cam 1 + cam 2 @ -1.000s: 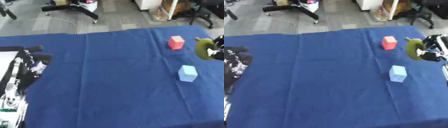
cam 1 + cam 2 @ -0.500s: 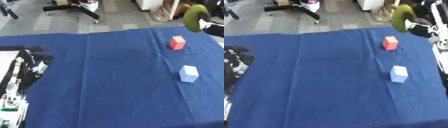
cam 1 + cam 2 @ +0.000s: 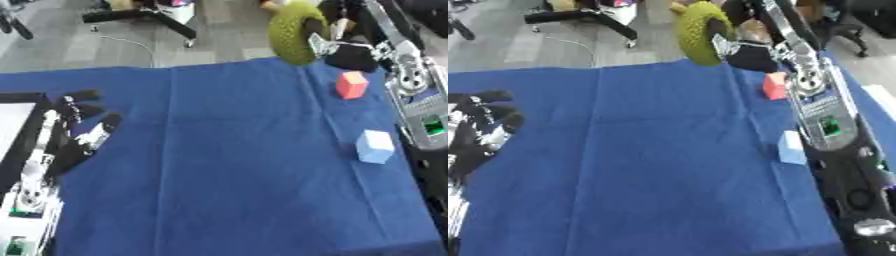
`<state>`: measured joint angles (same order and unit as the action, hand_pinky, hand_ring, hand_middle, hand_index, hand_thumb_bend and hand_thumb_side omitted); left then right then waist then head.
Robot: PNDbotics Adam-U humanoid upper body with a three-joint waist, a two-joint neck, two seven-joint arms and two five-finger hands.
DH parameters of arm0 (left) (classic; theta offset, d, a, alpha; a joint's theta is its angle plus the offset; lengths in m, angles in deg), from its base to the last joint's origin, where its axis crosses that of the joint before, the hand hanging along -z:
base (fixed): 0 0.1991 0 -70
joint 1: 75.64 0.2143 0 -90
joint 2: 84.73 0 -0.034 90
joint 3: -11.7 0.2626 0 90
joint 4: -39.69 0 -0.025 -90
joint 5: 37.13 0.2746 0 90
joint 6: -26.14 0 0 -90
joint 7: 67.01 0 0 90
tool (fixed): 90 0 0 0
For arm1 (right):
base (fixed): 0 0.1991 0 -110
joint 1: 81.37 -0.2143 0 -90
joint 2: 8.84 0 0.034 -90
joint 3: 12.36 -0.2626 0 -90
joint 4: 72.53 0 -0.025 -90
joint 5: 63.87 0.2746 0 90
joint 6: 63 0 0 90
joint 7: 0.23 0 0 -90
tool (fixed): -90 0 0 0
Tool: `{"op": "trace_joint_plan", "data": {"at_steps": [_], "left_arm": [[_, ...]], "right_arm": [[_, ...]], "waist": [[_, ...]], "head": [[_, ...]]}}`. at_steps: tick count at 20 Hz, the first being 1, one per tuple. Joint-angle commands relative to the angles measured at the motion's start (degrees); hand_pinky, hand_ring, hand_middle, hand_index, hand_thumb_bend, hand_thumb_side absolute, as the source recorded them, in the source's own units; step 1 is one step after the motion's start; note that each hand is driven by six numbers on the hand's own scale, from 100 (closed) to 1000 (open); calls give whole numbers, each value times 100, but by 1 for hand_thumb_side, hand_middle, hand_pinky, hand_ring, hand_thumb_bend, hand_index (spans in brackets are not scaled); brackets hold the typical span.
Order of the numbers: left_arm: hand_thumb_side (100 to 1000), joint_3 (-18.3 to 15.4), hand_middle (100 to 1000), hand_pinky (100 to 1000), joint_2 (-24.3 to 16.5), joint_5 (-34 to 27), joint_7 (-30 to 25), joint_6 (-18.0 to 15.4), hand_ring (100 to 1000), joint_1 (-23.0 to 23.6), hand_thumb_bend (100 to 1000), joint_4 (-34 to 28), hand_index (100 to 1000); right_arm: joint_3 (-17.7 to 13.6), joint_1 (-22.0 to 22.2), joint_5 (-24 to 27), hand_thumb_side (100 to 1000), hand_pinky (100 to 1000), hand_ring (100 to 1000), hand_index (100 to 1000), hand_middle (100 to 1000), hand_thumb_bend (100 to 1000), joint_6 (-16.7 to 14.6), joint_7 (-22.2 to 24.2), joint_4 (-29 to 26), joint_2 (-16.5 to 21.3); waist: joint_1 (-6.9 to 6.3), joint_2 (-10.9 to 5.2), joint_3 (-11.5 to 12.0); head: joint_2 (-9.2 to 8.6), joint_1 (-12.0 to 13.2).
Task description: Pick up the objects with one hand, pass them to the other hand, and then place them into the box on the other side of the table.
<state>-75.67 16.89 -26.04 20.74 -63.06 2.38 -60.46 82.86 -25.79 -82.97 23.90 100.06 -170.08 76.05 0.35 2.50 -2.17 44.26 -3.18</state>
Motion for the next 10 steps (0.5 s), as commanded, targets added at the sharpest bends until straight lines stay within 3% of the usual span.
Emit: {"op": "trace_joint_plan", "data": {"at_steps": [1, 10], "left_arm": [[476, 162, 712, 814, -113, 136, -185, -37, 687, -186, 647, 10, 762], [392, 745, 706, 811, 31, 395, -598, -264, 682, -667, 628, 492, 765]], "right_arm": [[124, -165, 65, 100, 619, 585, 392, 364, 100, 6, 217, -198, -294], [490, -279, -159, 100, 617, 585, 393, 364, 100, 46, 574, -195, -952]], "waist": [[-56, -163, -17], [-46, -163, -36]], "head": [[-14, -16], [-14, -8]]}}
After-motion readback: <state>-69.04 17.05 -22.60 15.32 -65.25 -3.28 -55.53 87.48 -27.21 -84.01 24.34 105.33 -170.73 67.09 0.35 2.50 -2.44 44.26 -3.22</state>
